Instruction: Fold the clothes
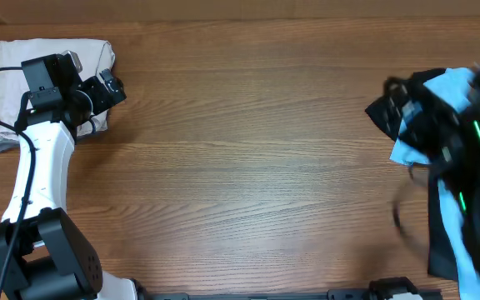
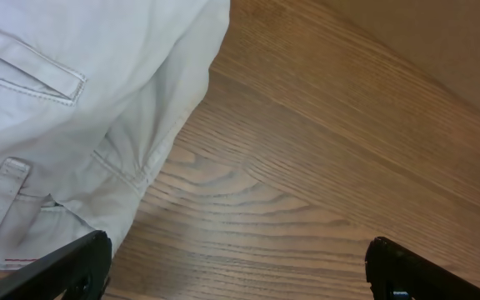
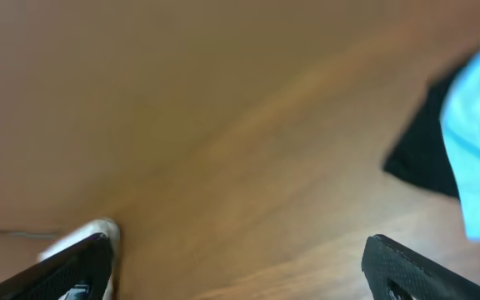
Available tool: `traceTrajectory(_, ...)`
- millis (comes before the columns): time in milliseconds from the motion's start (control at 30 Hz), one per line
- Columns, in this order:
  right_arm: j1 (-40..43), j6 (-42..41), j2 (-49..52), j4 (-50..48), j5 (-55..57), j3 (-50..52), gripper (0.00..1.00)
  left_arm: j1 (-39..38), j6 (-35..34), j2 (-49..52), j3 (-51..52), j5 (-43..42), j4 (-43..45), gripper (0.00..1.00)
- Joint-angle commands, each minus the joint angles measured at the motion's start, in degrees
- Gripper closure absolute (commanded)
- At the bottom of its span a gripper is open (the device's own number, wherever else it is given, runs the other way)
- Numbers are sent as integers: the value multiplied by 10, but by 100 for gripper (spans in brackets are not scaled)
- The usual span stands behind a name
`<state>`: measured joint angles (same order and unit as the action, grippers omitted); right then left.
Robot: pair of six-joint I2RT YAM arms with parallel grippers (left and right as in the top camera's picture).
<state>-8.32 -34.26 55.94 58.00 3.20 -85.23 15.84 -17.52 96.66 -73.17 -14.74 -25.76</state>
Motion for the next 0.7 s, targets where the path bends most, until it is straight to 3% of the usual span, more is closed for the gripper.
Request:
traceTrajectory(0, -40, 2, -84, 0, 92, 5, 0, -1, 15, 1, -1, 3, 0, 0)
traceTrajectory(167, -49, 2, -224, -2, 92, 72, 0, -1, 15, 1, -1, 3, 0, 0)
traceTrajectory(400, -30, 2, -402, -85, 114, 266, 0, -1, 15, 1, -1, 3, 0, 0)
traceTrajectory(533, -24, 2, -453, -180, 126, 393, 0, -1, 15, 1, -1, 3, 0, 0)
traceTrajectory(667, -24, 2, -484, -351, 119, 540, 0, -1, 15, 1, -1, 3, 0, 0)
